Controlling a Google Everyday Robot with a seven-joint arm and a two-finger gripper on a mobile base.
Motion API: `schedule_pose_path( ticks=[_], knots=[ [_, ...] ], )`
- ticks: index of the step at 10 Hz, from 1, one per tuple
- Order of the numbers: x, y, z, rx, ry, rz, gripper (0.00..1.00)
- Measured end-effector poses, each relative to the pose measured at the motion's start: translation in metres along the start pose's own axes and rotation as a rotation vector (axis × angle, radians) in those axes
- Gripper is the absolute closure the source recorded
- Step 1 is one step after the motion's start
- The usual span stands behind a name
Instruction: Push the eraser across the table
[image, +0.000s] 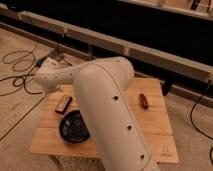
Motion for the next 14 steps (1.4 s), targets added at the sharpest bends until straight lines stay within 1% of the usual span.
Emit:
schedule_pose_path(
  ticks=[2,8,11,14],
  knots=[
    [0.000,0.006,0.010,-0.007,0.010,-0.014,0.35],
    [0.002,0.023,0.045,-0.035,0.058,-0.056,0.35],
    [0.003,0.025,0.059,-0.041,0.079,-0.067,0.35],
    [0.006,0.025,0.069,-0.039,0.104,-0.080,0.35]
  ],
)
